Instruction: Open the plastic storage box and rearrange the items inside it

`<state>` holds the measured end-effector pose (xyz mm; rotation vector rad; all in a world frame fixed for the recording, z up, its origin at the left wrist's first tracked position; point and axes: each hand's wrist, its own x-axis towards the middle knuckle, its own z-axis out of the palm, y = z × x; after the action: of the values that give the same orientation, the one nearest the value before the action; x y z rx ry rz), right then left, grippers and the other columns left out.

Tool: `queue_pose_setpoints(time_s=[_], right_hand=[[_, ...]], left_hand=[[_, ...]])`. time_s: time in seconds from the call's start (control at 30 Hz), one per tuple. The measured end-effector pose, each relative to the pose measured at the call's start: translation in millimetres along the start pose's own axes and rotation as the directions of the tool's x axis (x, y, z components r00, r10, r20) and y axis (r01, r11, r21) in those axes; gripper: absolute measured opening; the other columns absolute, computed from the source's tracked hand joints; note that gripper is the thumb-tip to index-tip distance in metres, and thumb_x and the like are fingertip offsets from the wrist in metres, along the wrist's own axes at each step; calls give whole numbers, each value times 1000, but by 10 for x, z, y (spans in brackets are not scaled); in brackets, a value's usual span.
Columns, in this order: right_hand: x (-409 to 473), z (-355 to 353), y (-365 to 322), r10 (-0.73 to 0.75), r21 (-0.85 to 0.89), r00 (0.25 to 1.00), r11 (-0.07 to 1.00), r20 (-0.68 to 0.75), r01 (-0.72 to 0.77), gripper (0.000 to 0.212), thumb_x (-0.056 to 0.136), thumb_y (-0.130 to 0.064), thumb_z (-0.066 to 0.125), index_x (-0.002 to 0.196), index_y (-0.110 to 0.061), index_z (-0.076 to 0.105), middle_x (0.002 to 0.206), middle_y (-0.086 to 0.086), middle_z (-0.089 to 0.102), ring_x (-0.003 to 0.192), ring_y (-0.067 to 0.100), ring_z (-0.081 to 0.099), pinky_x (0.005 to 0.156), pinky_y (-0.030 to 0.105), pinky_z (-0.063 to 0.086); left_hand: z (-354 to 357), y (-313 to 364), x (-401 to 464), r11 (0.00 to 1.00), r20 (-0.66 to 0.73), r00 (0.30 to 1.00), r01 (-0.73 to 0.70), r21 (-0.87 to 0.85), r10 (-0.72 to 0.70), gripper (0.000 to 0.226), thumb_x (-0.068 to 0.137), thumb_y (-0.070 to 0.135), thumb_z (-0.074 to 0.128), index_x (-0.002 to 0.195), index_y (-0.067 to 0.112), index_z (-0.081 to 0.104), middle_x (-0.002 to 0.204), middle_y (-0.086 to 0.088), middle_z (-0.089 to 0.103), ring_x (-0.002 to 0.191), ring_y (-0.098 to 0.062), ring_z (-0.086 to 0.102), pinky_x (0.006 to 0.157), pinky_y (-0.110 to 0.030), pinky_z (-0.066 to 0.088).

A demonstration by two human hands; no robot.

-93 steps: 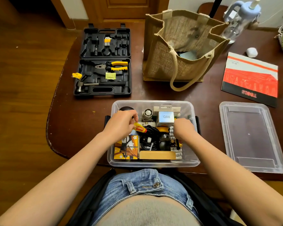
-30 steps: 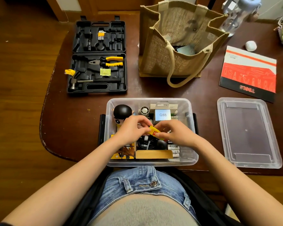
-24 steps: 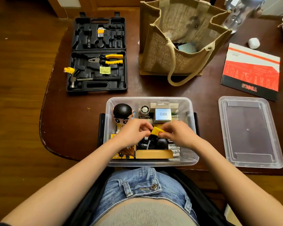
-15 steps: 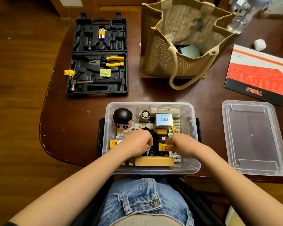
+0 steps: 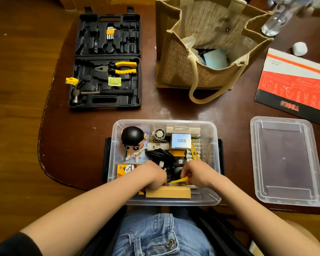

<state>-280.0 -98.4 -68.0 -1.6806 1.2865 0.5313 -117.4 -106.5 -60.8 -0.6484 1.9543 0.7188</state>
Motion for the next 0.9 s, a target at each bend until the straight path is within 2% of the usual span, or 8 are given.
queue_pose_setpoints(time_s=[0.1,0.27,0.43,0.5,0.6,0.67,0.8,0.9], right_hand=[[-10,67,9,29,-5,999,1000,-36,-29,25,83,-6,64,102,-20,72,109,-2,68,101,17,62,86,27,49],[-10,150,10,60,96,990,994,-129,-48,21,83,-8,65,98,-20,74,104,-2,69,96,16,63,82,23,46],[44,179,8,83,117,990,991,-111,-70,21,83,-4,62,97,-18,72,100,1,69,95,18,63,84,27,49],[67,163,12,73,105,993,992,-90,-63,21,83,-4,62,96,-17,71,101,1,69,95,19,63,84,28,50],[76,161,17,65,63,997,996,-51,-62,21,85,-4,58,101,-15,66,107,4,65,99,21,60,81,27,47],[67,159,21,70,-7,997,998,-19,-70,24,86,-4,54,107,-14,62,113,6,62,104,25,58,82,30,46],[30,177,14,83,-121,996,989,16,-81,31,86,-4,54,116,-10,54,118,10,59,107,29,57,82,33,46],[-10,162,5,78,-167,997,983,-4,-78,31,86,-2,52,117,-9,53,117,11,59,106,30,57,79,33,46]], left_hand=[[34,0,19,1000,-4,1000,13,27,-13,47,90,7,44,135,19,49,127,-7,58,110,-27,58,77,-33,42],[16,5,52,1000,25,1000,15,7,-15,43,91,9,43,133,16,51,125,-7,59,111,-27,57,85,-34,43],[-5,7,79,999,51,999,13,-32,-11,45,91,7,43,134,14,49,125,-8,59,112,-27,56,96,-41,47],[-4,11,92,998,51,999,21,-65,-18,43,91,6,43,133,12,51,124,-9,59,111,-28,57,93,-39,48],[3,16,114,993,29,999,48,-111,-45,36,89,6,46,124,10,56,108,-8,61,94,-24,56,76,-34,46],[6,7,131,988,-29,995,86,-130,-91,29,89,7,47,116,10,58,104,-9,60,90,-24,55,71,-33,43],[-9,-31,162,980,-303,932,189,-64,-200,19,87,3,52,104,8,61,107,-11,65,98,-30,61,66,-35,40],[-3,-31,231,980,-344,924,196,40,-171,18,84,-1,54,97,8,63,101,-9,67,94,-31,64,64,-33,41]])
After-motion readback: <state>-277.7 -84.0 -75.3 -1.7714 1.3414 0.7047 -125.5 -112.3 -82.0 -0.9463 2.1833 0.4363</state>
